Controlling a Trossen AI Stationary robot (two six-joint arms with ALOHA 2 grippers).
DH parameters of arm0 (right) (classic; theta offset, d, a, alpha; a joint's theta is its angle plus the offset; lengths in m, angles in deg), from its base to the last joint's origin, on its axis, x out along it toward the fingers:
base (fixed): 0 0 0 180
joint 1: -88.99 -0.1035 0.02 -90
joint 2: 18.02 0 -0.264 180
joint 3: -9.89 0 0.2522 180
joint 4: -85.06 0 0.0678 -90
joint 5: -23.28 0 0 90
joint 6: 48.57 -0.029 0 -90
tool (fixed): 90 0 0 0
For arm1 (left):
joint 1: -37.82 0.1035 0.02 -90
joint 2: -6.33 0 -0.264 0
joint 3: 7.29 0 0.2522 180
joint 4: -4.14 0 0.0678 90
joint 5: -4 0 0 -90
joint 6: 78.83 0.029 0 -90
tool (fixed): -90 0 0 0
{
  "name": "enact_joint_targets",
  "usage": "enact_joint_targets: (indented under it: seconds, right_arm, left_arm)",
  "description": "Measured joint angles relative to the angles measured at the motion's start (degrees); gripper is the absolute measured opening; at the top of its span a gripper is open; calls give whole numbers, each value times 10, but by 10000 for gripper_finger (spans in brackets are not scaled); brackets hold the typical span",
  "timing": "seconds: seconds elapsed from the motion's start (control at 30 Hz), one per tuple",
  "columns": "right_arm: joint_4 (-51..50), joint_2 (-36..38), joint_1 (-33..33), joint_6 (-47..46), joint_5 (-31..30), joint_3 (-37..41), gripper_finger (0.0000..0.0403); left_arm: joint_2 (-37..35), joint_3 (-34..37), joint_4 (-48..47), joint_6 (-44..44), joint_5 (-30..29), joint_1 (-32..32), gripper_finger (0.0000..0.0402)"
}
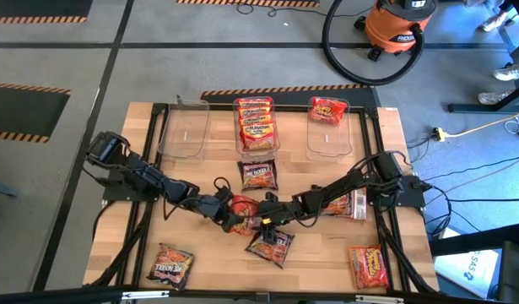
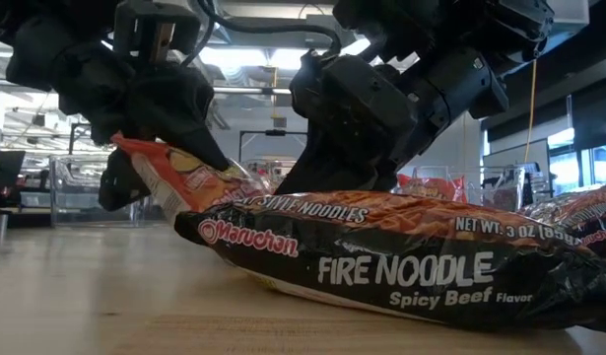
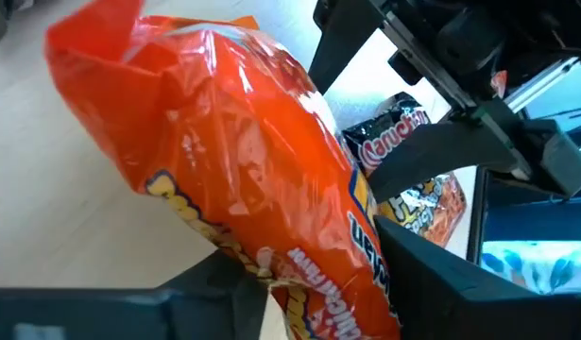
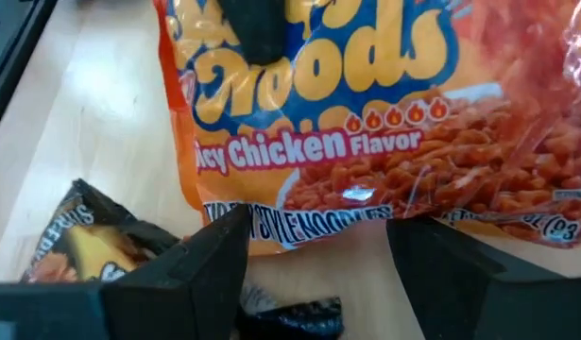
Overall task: Sort Maruchan noodles
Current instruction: Put the top left orange noodle pack into the right transparent bin
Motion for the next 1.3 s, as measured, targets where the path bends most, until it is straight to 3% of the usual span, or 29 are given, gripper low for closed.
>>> enact_joint_targets:
  seconds: [0.2,0.4,0.53,0.67,0.9,1.07,1.3]
  right_arm:
    - [-158,74,1,12,51,-2,243]
    - [-294,182,1,15,54,-2,243]
    - [-261,212,1,25,32,-2,243]
    - [-208,217,1,25,43,-2,249]
    - [-169,209,0,-7,50,-2,326]
    - [-142,191,0,-10,50,-1,363]
    - [-143,169,0,-4,46,-2,349]
  left_arm:
    - [0,-4,3,56,-1,-1,129]
    - [0,-30,0,175,20,-4,119]
    - [0,-69,-40,278,20,-13,119]
    - [0,-133,-162,347,-2,-27,118]
    - [0,-229,-326,418,-49,-43,118]
    - [0,-268,-367,454,-64,-47,118]
    - [1,-280,-386,463,-63,-49,118]
